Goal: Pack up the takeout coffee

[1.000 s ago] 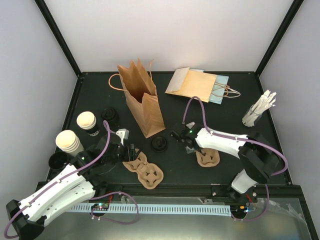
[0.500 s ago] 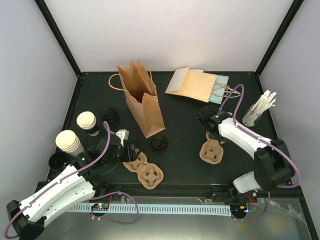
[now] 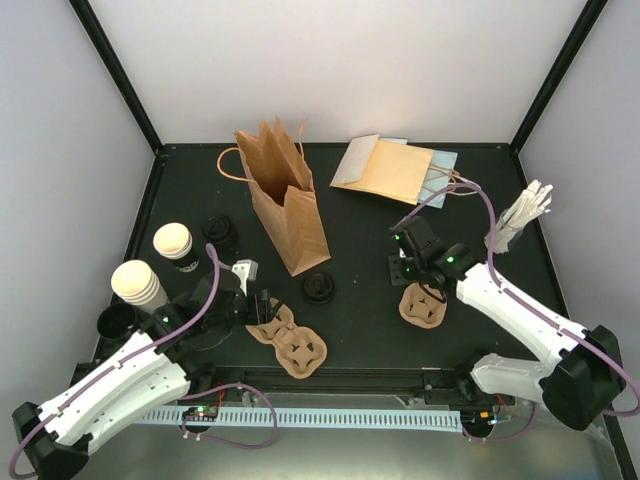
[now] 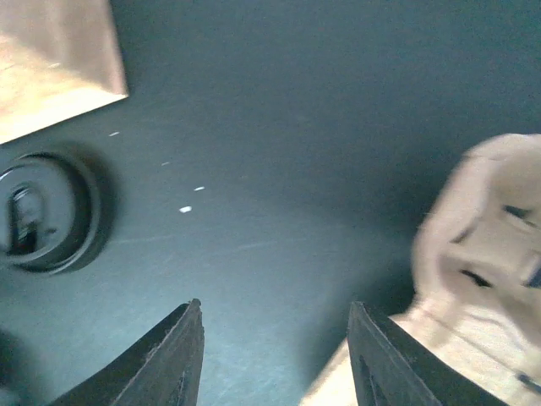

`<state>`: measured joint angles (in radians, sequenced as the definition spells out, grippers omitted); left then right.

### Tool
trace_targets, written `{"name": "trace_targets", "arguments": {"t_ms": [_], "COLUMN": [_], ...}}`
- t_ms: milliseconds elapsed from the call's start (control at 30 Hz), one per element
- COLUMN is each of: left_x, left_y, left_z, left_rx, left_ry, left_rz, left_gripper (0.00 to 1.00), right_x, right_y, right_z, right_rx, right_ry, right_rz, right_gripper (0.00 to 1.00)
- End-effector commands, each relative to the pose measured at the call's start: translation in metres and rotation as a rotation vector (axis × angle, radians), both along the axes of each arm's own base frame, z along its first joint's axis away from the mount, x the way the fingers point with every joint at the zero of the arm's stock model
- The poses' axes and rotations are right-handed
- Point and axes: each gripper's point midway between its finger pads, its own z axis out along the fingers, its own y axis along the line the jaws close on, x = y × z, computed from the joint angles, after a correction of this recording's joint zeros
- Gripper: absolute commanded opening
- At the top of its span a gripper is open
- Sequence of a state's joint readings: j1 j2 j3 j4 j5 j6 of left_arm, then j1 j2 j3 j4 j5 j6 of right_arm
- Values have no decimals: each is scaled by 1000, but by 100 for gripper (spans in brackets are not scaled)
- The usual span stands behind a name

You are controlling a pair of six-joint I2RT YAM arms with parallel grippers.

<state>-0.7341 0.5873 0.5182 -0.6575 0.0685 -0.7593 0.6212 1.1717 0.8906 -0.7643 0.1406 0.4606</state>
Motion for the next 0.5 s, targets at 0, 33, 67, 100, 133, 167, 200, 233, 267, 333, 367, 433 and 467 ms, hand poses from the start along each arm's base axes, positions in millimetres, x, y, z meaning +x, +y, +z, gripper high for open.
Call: {"name": "trace_targets", "arguments": {"t_ms": [0,33,67,100,133,167,200,233,267,333,367,433,467], "left_x": [-8,-10,-11,-13,-13,-14,-14,-15,-16,-18,-19,-22,-24], "left_y": [-5,-6,-8,-11,-12,-14,-16,-17,-21,-28,-30,-36,-39], "left_z": [-11,-15,-18,-20,-21,-22,-21,-20,-19,-21,-23,-28,-31], "left_rx": [2,14,27,42,63,87,109,129,143,171,193,247,278], "left_ry": [60,85,102,109,111,107,95,85,75,67,66,59,56], "left_rz": [-43,-48,-61,-80,-87,-100,-112,-120,-134,-162,-178,-225,-248], "left_gripper": [66,66,67,69,71,76,83,94,98,99,99,99,99], "right_x": [-11,-13,-14,-16,-18,-19,-20,-22,-23,-24,-25,-26,-26], "right_y": [39,41,44,47,49,51,53,55,56,58,58,59,59], "right_z": [9,9,9,9,9,9,9,9,9,12,13,16,17], "right_rx": [88,92,96,109,117,126,136,146,154,167,172,182,185], "right_ry": [-11,-12,-11,-6,0,3,7,10,11,4,1,-7,-10], "right_rz": [191,204,215,231,240,247,259,269,276,285,291,301,301], "right_gripper": [50,50,51,51,51,51,51,51,52,52,52,53,53]}}
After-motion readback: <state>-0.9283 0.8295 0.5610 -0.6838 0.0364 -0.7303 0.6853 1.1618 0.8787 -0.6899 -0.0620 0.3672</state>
